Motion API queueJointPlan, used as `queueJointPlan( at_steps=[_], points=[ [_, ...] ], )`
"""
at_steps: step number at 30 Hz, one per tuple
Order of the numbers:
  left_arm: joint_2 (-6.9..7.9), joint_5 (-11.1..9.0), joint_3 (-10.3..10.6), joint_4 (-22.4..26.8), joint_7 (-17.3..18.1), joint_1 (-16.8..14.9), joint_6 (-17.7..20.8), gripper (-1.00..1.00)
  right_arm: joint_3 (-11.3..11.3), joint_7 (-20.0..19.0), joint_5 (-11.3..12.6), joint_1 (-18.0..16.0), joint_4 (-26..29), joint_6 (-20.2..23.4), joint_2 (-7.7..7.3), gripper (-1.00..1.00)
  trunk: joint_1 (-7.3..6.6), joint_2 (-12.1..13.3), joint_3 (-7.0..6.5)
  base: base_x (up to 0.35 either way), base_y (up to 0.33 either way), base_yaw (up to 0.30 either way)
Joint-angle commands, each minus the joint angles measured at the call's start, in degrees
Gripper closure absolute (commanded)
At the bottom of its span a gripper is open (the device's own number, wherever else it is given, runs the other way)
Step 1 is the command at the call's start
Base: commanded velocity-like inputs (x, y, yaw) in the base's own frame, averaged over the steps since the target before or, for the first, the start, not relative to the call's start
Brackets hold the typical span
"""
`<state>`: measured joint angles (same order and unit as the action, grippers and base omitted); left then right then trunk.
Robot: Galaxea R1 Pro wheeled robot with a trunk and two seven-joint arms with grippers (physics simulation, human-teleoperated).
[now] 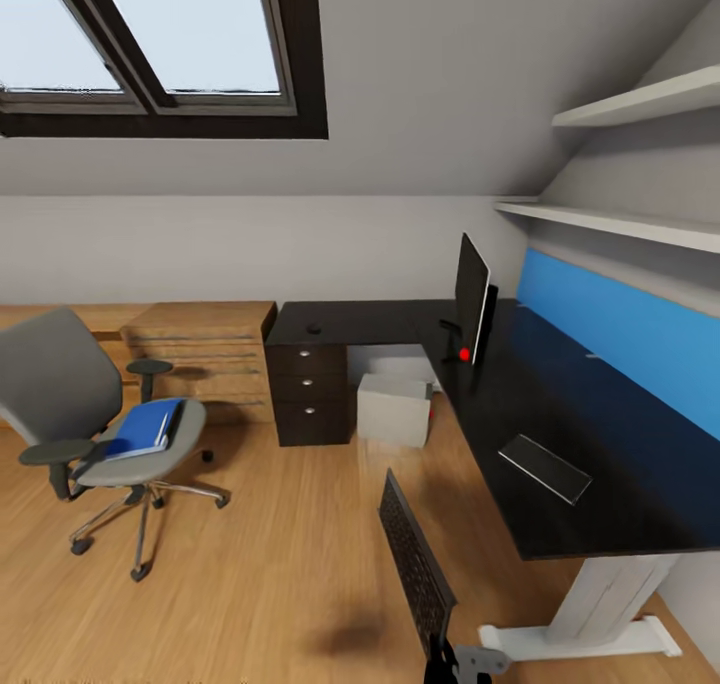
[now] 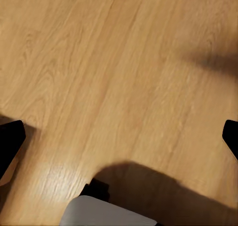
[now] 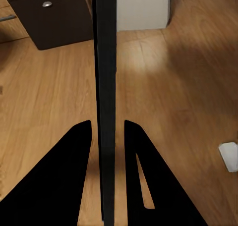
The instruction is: In the bedroom, organize the workspace by keeping the computer under the desk, ensuring the monitor is on the desk, placing the keyboard on the desk next to the monitor, placing the mouse on the desk next to the keyboard, moving the folder from the swivel chair onto the desk next to the mouse, stacking the notebook on top of the folder with the pen on top of the notebook, and positioning the swivel chair next to the desk.
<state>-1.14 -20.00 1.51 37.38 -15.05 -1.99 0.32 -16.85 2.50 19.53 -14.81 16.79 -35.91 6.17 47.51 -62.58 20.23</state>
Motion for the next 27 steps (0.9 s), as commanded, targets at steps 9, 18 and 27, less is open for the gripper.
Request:
queueJointPlan(
  at_steps=[9, 18, 27],
  points=[
    [0.09, -0.4, 0.2, 0.0, -0.2, 0.0, 0.0, -1.0, -0.2, 0.1, 0.4, 0.0, 0.0, -0.3, -0.19, 1.0, 0.01, 0.0, 0.06, 0.209, 0.122, 0.051],
    [0.09, -0.4, 0.2, -0.1, -0.2, 0.0, 0.0, -1.0, -0.2, 0.1, 0.3, 0.0, 0.0, -0.3, -0.2, 1.0, 0.01, 0.0, 0.06, 0.289, 0.206, 0.0],
    [0.09, -0.3, 0.2, -1.1, -0.2, 0.0, 0.0, -1.0, -0.1, 0.2, 0.4, 0.0, 0.0, -0.3, -0.31, 1.0, 0.01, 0.0, 0.06, 0.292, 0.198, 0.0]
  ],
)
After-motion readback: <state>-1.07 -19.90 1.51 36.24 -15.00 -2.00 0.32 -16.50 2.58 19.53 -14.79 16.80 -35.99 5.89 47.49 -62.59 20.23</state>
